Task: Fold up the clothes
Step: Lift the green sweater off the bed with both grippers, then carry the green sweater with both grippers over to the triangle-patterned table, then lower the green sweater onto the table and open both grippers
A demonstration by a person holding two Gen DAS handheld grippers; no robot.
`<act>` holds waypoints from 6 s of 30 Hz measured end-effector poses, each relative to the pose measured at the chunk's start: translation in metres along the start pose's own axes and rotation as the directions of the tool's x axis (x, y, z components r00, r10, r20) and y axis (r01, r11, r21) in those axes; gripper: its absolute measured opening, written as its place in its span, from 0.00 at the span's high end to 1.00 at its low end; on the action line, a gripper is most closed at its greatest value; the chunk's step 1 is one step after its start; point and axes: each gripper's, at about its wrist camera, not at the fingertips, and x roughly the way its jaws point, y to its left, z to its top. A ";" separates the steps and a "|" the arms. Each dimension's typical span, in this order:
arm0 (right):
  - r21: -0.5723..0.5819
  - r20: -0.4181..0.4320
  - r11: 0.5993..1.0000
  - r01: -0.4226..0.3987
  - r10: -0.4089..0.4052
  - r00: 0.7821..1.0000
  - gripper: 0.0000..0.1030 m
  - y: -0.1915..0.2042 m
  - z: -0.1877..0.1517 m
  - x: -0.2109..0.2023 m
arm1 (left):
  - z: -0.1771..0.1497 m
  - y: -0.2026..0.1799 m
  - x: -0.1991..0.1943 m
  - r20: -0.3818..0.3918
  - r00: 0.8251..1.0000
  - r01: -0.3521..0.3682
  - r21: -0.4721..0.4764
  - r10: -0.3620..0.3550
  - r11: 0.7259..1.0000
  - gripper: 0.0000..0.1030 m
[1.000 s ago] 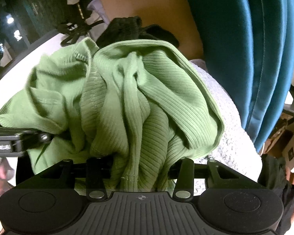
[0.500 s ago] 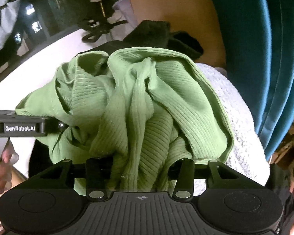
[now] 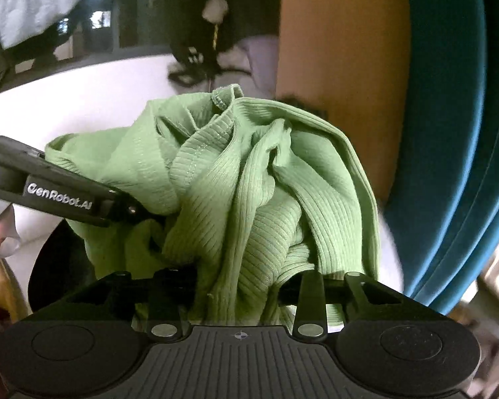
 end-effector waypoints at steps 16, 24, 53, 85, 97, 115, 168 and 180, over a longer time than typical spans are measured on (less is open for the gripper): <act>-0.111 0.135 0.955 0.275 -0.260 0.956 0.68 -0.004 -0.013 -0.111 | 0.010 -0.072 -0.031 0.108 0.976 0.183 0.052 -0.188 0.982 0.73; -0.054 0.073 0.909 0.413 -0.409 0.910 0.68 -0.017 -0.067 -0.186 | -0.015 -0.148 -0.022 0.019 0.942 0.328 0.167 -0.336 0.930 0.73; 0.129 -0.055 0.712 0.691 -0.690 0.721 0.68 -0.181 -0.386 -0.601 | -0.181 -0.613 -0.090 -0.198 0.834 0.549 0.388 -0.515 0.740 0.73; 0.281 -0.203 0.583 0.763 -0.740 0.641 0.68 -0.673 -0.476 -0.620 | -0.092 -0.973 0.178 -0.363 0.678 0.732 0.415 -0.639 0.541 0.73; 0.263 -0.135 0.713 0.650 -0.640 0.756 0.68 -0.879 -0.561 -0.690 | -0.103 -1.146 0.243 -0.306 0.780 0.626 0.358 -0.546 0.693 0.73; 0.214 -0.092 0.748 0.628 -0.625 0.775 0.67 -1.086 -0.596 -0.733 | -0.073 -1.308 0.316 -0.251 0.814 0.581 0.362 -0.524 0.729 0.73; 0.372 -0.296 0.849 0.377 -0.276 0.914 0.58 -1.477 -0.758 -0.696 | -0.080 -1.602 0.594 -0.415 0.905 0.268 0.396 -0.089 0.878 0.54; 0.383 -0.321 0.822 0.422 -0.310 0.895 0.33 -1.464 -0.749 -0.689 | -0.072 -1.564 0.604 -0.444 0.894 0.205 0.271 -0.067 0.940 0.06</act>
